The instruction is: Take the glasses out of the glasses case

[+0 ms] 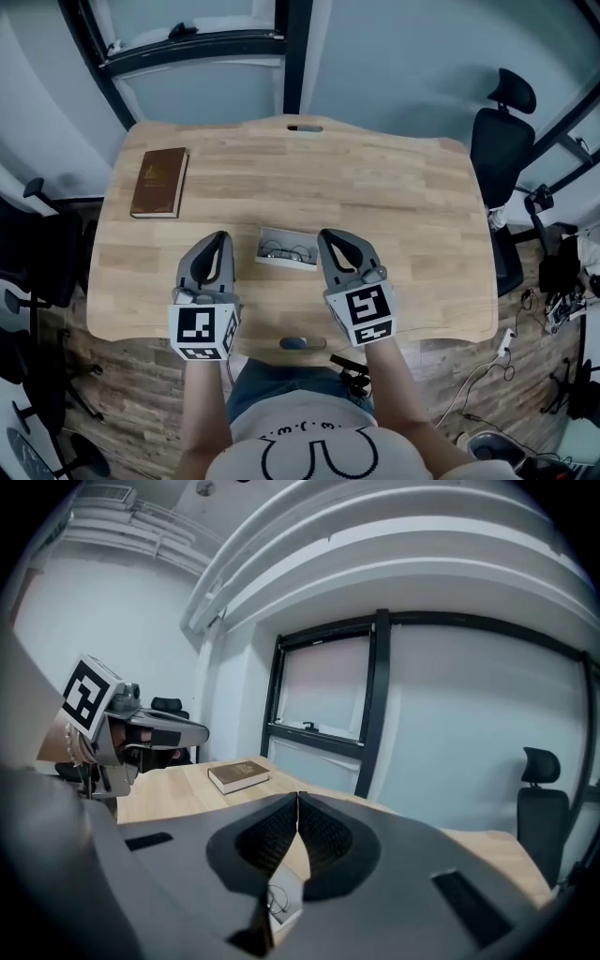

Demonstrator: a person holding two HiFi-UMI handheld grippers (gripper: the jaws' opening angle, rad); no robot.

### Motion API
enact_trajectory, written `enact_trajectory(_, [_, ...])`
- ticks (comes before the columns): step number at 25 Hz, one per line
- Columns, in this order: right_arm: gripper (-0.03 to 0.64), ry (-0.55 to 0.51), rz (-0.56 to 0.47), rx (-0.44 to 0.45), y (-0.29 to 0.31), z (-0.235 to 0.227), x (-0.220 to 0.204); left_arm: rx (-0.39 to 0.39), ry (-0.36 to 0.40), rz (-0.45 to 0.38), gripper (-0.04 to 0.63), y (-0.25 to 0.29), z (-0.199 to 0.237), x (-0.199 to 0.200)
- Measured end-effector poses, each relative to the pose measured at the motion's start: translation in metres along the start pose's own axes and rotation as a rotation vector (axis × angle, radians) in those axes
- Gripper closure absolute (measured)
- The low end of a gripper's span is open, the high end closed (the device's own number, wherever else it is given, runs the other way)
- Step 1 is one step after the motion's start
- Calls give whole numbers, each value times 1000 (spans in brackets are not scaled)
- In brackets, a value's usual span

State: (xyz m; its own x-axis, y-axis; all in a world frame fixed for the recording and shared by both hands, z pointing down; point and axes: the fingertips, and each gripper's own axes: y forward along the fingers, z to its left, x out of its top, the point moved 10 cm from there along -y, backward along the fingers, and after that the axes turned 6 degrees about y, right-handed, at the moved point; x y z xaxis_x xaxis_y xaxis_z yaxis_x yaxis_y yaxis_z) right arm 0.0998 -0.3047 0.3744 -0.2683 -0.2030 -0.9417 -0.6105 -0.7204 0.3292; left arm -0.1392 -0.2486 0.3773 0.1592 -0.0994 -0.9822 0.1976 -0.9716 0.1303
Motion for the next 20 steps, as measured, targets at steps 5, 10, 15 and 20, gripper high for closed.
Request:
enact_trajectory(5, [372, -39, 118, 81, 23, 5, -11, -21, -11, 24, 575, 9, 12, -9])
enact_trajectory(10, [432, -153, 230, 137, 51, 15, -27, -32, -31, 60, 575, 11, 25, -22])
enact_trajectory(15, [454, -266, 381, 216, 83, 17, -53, -32, -59, 108, 575, 12, 35, -46])
enact_trajectory(20, [455, -361, 531, 316, 109, 22, -78, -6, -95, 143, 575, 7, 44, -64])
